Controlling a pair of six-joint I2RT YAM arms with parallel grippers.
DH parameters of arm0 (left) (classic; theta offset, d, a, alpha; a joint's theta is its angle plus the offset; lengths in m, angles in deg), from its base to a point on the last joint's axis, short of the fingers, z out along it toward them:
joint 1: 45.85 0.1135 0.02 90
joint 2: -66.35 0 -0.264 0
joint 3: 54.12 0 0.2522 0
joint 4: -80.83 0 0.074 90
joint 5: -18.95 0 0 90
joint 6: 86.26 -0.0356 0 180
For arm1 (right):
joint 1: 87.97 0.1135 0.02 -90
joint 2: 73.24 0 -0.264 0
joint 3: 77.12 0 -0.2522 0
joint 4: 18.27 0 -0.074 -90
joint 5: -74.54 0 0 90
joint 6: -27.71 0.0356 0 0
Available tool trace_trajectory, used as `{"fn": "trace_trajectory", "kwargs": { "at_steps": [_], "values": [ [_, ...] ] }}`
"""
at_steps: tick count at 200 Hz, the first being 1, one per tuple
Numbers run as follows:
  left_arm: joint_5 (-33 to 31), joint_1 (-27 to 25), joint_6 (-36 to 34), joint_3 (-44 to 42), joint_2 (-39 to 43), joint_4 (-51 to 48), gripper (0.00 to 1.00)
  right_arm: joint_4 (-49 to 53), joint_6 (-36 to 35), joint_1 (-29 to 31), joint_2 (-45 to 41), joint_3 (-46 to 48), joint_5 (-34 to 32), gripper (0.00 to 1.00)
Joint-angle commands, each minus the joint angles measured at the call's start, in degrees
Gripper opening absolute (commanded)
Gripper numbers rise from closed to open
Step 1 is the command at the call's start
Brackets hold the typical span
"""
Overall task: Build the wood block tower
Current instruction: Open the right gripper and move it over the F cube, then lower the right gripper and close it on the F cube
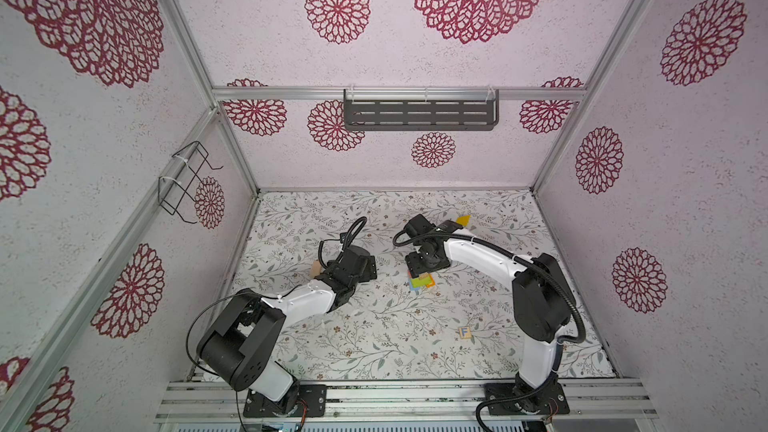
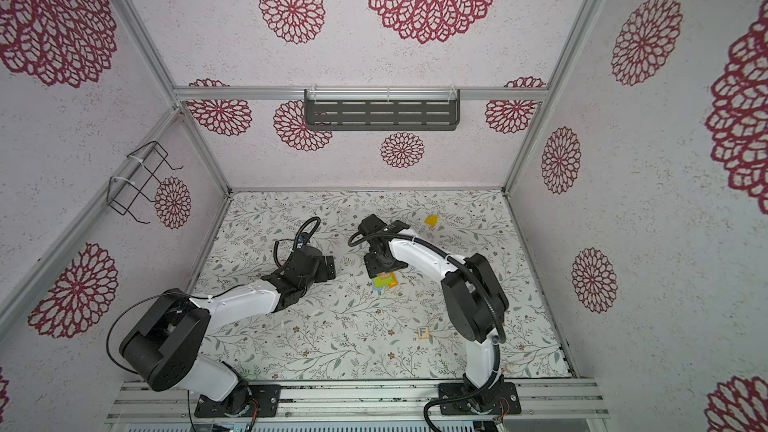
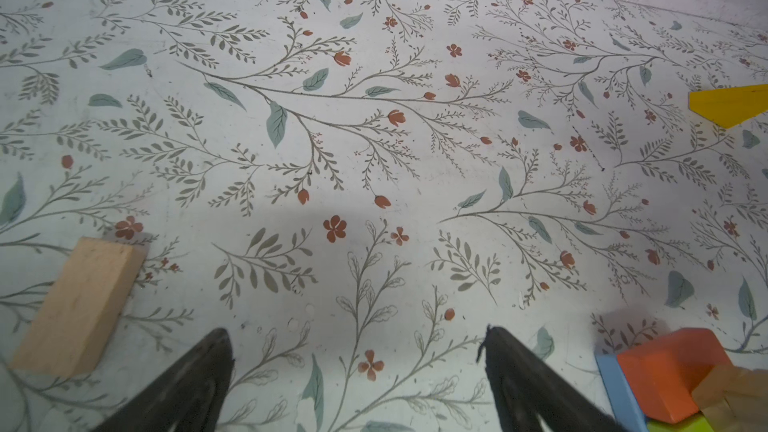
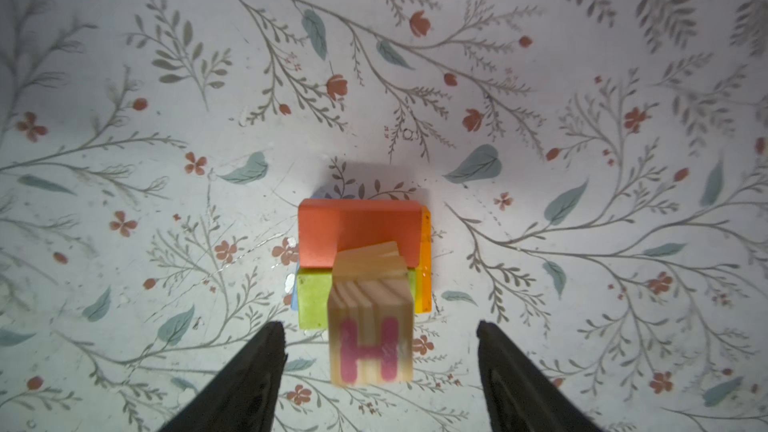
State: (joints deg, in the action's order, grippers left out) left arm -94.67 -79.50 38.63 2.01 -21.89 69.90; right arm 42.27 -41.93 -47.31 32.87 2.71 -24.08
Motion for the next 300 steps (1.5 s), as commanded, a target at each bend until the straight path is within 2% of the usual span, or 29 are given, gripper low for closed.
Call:
{"fn": "trace_trajectory", "kwargs": {
  "at_steps": [1,27,65,130,167,213,265,300],
  "values": [
    [-0.9,0.2,-0.3,3.1,2.8,-5.2,0.97,2.2,0.0,0.0,-7.9,1.4,-3.4,0.76],
    [-0.2,-0.3,0.4,5.5,4.3,-11.9,0.97,3.5,2.2,0.0,-13.5,5.2,-4.5,0.72],
    [2.5,-2.4,4.3,1.7,8.9,-14.1,0.97,2.9,6.8,-0.1,-22.8,14.6,-4.7,0.64],
    [0.9,-9.7,8.6,0.2,14.0,-19.4,0.97,-3.2,14.9,0.1,-36.1,33.6,-1.2,0.5],
    [-0.3,-12.7,11.0,-1.1,15.1,-19.7,0.97,-7.0,19.1,0.4,-42.1,43.6,-0.3,0.47],
    [-1.9,-16.2,12.5,-1.3,16.0,-21.0,0.97,-10.7,21.5,1.3,-43.8,51.2,0.2,0.47],
    [-2.8,-16.8,13.1,-1.9,15.7,-20.8,0.97,-15.6,21.1,2.9,-40.6,55.0,3.5,0.48],
    [-3.7,-16.9,12.7,-1.8,15.2,-20.8,0.97,-17.0,21.3,3.8,-38.1,55.6,3.1,0.49]
  ]
}}
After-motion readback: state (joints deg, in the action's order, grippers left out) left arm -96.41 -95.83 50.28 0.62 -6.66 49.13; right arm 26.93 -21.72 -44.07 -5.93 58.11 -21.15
